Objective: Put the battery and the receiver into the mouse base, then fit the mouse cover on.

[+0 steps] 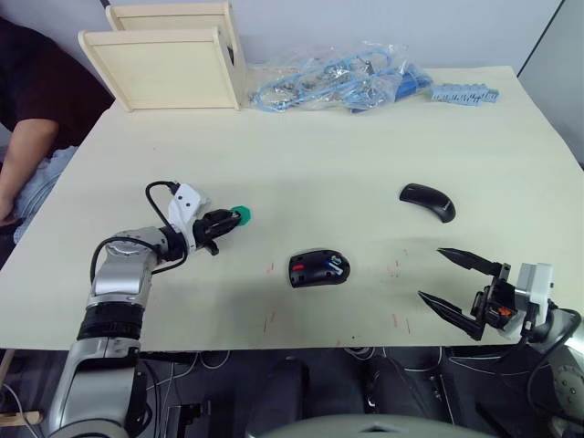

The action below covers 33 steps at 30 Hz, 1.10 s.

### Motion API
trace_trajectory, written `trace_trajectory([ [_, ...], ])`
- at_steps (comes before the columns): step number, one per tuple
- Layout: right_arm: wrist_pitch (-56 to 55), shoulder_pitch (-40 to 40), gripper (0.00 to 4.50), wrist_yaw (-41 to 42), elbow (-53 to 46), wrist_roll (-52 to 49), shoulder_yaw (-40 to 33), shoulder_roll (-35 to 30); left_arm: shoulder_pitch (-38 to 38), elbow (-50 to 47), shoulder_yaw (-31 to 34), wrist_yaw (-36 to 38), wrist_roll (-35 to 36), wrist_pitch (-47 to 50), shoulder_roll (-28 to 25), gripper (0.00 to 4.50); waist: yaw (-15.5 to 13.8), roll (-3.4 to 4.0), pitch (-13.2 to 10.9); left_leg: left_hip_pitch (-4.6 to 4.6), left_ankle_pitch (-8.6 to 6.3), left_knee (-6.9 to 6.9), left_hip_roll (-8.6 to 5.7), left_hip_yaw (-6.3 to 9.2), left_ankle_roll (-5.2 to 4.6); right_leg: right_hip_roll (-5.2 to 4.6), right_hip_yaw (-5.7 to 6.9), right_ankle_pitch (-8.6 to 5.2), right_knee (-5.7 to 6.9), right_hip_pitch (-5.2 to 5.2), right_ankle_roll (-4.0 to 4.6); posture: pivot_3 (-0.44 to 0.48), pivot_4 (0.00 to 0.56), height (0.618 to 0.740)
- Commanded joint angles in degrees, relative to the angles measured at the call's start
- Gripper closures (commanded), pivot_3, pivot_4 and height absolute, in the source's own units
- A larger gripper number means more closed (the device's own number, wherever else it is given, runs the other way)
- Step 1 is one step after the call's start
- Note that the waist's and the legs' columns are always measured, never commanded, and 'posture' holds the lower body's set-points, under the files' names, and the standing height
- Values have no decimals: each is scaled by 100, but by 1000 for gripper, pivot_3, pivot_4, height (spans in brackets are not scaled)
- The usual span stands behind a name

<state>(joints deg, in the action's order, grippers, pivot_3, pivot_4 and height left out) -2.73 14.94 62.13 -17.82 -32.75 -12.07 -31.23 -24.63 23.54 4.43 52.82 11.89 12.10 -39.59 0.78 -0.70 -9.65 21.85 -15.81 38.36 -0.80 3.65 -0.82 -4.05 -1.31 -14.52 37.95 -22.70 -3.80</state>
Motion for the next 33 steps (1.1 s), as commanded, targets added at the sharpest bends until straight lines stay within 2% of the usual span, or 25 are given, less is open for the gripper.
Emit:
trace_trajectory([
  [1, -95, -12, 0, 11, -49, -43, -32, 1, 0, 18, 76, 37, -23, -44, -121, 3208, -1, 0, 0, 0, 0, 0, 0, 0, 0, 0, 0, 0, 0, 0, 0, 0, 150, 740],
  [17, -76, -74, 0, -27, -42, -6, 8, 10, -18, 27, 57, 84, -71, -65, -129, 3208, 0, 0, 0, -1, 0, 0, 0, -1, 0, 0, 0, 0, 1, 0, 0, 0, 150, 740],
  [19, -74, -72, 0, -35, -58, -4, 14, 15, -7, 12, 64, 94, -66, -61, -136, 3659, 0, 0, 0, -1, 0, 0, 0, 0, 0, 0, 0, 0, 1, 0, 0, 0, 150, 740],
  [21, -68, -91, 0, -45, -58, -3, 24, 16, -9, 16, 63, 100, -71, -66, -140, 4334, -1, 0, 0, 0, 0, 0, 0, 0, 0, 0, 0, 0, 1, 0, 0, 0, 150, 740],
  [22, -64, -97, 0, -50, -64, -3, 29, 17, 1, 4, 70, 104, -67, -64, -145, 4498, 0, 0, 0, -1, 0, 0, 0, -1, 0, 0, 0, 0, 1, 0, 0, 0, 150, 740],
  [29, 35, -154, 0, -92, -157, -18, 76, -8, 32, -136, 197, 135, 80, 12, -169, 4499, 2, 0, 0, -1, 0, 0, 0, -1, 0, 0, 0, 0, 1, 0, 0, 0, 150, 740],
  [33, 329, -241, 0, -271, -433, -91, 162, -69, 153, -603, 369, 336, 373, 330, -280, 4499, 8, 0, 0, 1, 0, 0, 0, 0, 0, 0, 0, 0, 1, -1, 0, 0, 150, 740],
])
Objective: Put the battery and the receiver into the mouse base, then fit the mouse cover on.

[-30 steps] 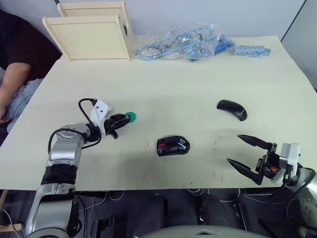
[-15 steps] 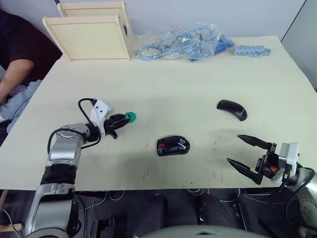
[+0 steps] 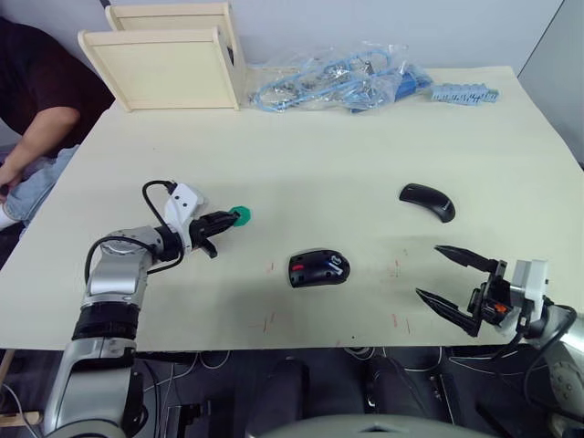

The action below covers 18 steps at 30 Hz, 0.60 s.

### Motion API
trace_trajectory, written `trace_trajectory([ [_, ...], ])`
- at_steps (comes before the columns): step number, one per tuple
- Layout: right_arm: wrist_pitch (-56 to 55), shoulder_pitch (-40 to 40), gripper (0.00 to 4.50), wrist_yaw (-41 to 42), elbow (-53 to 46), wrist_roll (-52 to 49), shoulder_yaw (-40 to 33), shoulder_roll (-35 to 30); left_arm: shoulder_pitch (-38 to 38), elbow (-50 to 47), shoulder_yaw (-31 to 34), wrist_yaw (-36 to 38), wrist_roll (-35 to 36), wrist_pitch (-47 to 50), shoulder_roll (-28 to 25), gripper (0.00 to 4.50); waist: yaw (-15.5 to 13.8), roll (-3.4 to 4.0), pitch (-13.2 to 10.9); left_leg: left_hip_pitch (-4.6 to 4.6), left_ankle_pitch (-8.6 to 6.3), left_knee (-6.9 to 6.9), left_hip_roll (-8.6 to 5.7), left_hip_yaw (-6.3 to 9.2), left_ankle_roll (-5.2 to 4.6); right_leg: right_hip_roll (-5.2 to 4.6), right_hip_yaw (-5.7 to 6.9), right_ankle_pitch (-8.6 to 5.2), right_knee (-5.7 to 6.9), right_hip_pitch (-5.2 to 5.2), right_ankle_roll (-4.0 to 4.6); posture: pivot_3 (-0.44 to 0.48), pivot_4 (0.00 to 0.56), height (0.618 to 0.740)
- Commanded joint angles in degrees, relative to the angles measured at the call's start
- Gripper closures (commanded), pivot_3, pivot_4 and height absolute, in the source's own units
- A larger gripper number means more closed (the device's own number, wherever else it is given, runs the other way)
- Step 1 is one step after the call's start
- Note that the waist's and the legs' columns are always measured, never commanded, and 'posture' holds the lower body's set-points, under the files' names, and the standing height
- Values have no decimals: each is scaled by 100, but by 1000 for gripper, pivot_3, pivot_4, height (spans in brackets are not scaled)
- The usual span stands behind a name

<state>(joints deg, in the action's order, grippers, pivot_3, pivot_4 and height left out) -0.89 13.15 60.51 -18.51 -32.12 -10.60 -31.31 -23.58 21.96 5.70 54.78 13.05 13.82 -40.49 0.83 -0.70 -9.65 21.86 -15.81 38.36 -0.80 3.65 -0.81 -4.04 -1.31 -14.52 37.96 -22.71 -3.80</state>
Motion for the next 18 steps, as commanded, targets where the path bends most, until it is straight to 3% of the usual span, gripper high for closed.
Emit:
trace_trajectory([
  [1, 258, -101, 0, -224, -430, -117, 39, -76, 88, -600, 266, 204, 317, 253, -246, 4499, 5, 0, 0, 1, 0, 0, 1, 0, 0, 0, 0, 0, -1, -1, 0, 0, 150, 740],
  [10, 1663, -966, 0, -1097, -990, -344, 256, -284, 228, -2058, 357, 944, 1036, 1391, -1057, 4499, -1, 0, -2, 1, 0, -1, 3, 3, 0, 0, 1, 0, -1, -1, 1, 0, 150, 740],
  [16, 2733, -1764, 0, -1843, -1254, -234, 482, -485, -136, -2430, 102, 1224, 1150, 1656, -1163, 4499, -1, -6, -7, 7, 0, 3, 0, 4, 0, 0, 4, 0, -1, -2, 0, 0, 150, 740],
  [18, 3508, -2253, 0, -1919, -1182, -671, 580, -607, -335, -2532, -12, 1251, 1183, 1748, -1104, 4499, 0, -6, -7, 6, 0, 2, 0, 6, 0, 1, 6, -1, -2, -2, 1, 0, 150, 740],
])
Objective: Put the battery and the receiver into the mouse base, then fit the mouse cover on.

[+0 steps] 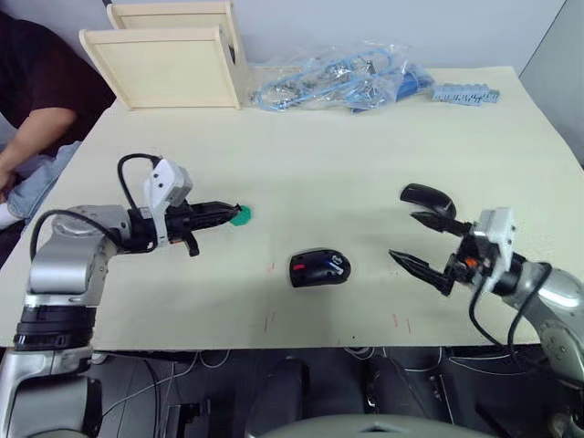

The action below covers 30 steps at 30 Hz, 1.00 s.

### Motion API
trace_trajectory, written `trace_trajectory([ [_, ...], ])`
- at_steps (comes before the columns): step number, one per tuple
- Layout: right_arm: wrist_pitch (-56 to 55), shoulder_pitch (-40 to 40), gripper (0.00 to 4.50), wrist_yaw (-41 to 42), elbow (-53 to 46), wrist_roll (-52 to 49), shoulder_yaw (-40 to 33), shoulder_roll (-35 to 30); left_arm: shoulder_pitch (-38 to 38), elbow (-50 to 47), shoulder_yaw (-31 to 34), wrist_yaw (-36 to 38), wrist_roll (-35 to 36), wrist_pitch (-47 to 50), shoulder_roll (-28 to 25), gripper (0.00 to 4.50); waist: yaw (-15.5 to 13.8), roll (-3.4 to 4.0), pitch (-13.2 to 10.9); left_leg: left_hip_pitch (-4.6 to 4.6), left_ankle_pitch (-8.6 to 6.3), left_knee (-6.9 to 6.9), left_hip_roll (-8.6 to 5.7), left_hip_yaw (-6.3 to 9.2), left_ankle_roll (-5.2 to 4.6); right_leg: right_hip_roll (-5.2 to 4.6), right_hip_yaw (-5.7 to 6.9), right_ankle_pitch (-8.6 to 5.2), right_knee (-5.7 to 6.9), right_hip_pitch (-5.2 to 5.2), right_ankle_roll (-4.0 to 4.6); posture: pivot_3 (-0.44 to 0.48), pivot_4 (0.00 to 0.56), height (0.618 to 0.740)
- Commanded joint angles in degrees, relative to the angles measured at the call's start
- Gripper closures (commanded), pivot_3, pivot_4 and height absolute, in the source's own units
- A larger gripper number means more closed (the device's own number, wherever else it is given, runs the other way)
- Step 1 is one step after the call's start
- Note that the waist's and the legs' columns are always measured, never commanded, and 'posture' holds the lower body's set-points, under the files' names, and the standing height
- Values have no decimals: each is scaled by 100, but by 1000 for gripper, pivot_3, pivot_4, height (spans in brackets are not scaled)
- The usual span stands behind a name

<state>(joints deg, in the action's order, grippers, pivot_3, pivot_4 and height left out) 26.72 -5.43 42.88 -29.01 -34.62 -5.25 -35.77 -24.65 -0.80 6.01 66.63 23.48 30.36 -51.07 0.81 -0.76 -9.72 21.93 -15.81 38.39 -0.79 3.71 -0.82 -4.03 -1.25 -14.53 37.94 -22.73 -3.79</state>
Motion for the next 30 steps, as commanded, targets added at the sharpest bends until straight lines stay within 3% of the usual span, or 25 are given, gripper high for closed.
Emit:
trace_trajectory([
  [1, 1147, -702, 0, -146, -54, -689, 101, -195, -347, -319, -116, 79, 158, 138, -11, 4499, 7, -1, -4, 0, 0, -1, 0, -1, 0, 0, 0, 0, 0, 0, 0, 0, 150, 740],
  [7, 2875, -2377, 0, -768, 828, -1293, 403, 208, -984, -559, -690, 252, 21, 43, 163, 4499, 20, -9, -14, 3, 0, 0, 0, -2, -1, 1, -1, 0, 1, -2, 1, 0, 150, 740],
  [11, 3781, -2880, 0, -962, 1134, -1686, 407, 413, -1198, -603, -924, 319, -90, -138, 255, 4499, 4, -9, -14, 10, 0, -3, 0, 1, -1, 2, 2, 0, -5, -7, 2, 0, 150, 740],
  [15, 4419, -3266, 0, -1150, 1382, -2036, 271, 660, -1335, -586, -1090, 386, -230, -364, 346, 4499, 21, -10, -14, 94, 9, 11, -4, -5, 12, 0, -3, 2, 6, -87, 0, 0, 150, 740],
  [21, 5559, -4059, 0, -1719, 2332, -2529, -253, 1275, -1595, -695, -1404, 447, -483, -821, 569, 4499, 32, -8, -14, 94, 11, 11, -3, -9, 15, 0, -4, 4, 12, -89, 1, 0, 150, 740],
  [24, 5998, -4343, 853, -1843, 2614, -2696, -477, 1475, -1725, -698, -1528, 467, -557, -965, 701, 4499, 26, -8, -14, 94, 11, 10, -4, -9, 14, 1, -1, 3, 13, -89, 2, 0, 150, 740],
  [26, 6129, -4473, 1729, -1953, 2709, -2707, -592, 1592, -1770, -701, -1571, 455, -603, -1043, 769, 4499, 37, -8, -14, 94, 11, 10, -4, -11, 14, 1, -3, 3, 11, -89, 1, 0, 150, 740],
  [30, 6339, -4619, 1729, -2066, 2826, -2725, -781, 1727, -1773, -687, -1607, 488, -724, -1226, 793, 4499, 74, -8, -14, 94, 10, 10, -4, -11, 13, 1, -4, 3, 10, -90, 1, 0, 150, 740],
])
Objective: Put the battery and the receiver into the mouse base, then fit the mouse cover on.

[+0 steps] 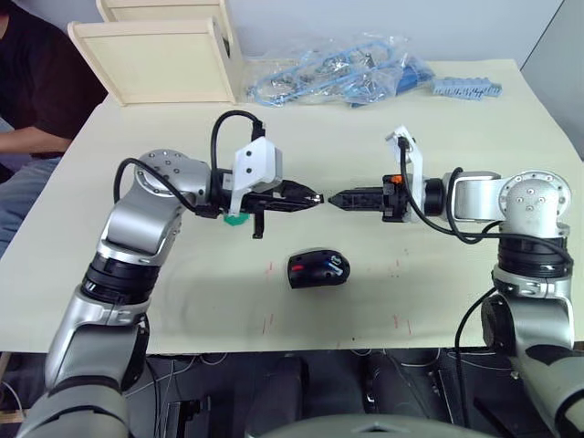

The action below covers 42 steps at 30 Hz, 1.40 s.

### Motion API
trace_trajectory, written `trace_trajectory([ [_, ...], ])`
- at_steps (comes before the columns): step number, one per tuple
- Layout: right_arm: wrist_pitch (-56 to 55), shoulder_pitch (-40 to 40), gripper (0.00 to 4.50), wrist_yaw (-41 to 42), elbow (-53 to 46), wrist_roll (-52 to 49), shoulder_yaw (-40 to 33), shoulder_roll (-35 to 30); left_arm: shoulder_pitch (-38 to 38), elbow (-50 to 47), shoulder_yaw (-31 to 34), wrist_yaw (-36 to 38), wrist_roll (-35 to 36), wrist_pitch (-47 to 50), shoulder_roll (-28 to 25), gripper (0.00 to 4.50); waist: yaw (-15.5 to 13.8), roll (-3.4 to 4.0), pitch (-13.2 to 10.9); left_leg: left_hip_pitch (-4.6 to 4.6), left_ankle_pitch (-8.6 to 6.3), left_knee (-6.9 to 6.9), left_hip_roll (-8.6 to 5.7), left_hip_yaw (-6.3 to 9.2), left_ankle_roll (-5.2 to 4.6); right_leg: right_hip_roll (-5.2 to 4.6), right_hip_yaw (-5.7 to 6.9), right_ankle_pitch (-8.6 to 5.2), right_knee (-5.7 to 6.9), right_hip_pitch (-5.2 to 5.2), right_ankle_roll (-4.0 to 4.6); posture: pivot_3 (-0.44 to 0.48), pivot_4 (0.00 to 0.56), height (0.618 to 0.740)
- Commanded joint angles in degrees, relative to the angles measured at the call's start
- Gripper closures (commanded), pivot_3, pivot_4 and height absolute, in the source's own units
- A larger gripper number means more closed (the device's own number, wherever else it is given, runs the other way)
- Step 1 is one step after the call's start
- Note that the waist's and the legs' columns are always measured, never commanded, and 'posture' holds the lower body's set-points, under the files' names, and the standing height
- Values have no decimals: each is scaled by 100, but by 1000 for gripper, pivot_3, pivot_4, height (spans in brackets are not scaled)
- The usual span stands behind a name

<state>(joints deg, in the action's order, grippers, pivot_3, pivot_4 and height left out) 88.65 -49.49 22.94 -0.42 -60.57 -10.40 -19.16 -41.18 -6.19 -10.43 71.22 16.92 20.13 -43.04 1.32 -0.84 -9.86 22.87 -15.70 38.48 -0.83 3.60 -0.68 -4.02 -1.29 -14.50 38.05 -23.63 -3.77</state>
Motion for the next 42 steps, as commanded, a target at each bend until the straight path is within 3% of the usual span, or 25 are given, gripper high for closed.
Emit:
trace_trajectory([
  [1, 184, -228, 1729, -92, -26, -120, -292, 85, -120, -141, 38, 32, -74, -220, -10, 4499, 31, 0, 0, 0, 0, 0, 0, 0, 0, 0, 0, 0, 2, 0, 0, 0, 150, 740],
  [5, 382, -315, 1729, -196, 47, -179, -362, 193, -93, -236, 34, -11, -130, -307, -6, 4499, 91, 0, 0, 0, -5, 1, 0, 2, -9, 0, 1, 0, 5, 0, 0, 0, 150, 740],
  [8, 385, -319, 2403, -286, 82, -252, -301, 196, -116, -268, 21, -37, -149, -299, 27, 4499, 114, 0, 0, -1, -5, 0, 0, 3, -10, 0, 0, 0, 6, -1, 0, 0, 150, 740],
  [42, 385, -264, 2403, -499, 83, -359, -212, 168, -216, -162, -26, 19, -298, -394, 105, 4499, 116, 1, 0, -2, -5, 1, 0, 3, -10, 1, 0, 0, 7, -1, 0, 0, 150, 740],
])
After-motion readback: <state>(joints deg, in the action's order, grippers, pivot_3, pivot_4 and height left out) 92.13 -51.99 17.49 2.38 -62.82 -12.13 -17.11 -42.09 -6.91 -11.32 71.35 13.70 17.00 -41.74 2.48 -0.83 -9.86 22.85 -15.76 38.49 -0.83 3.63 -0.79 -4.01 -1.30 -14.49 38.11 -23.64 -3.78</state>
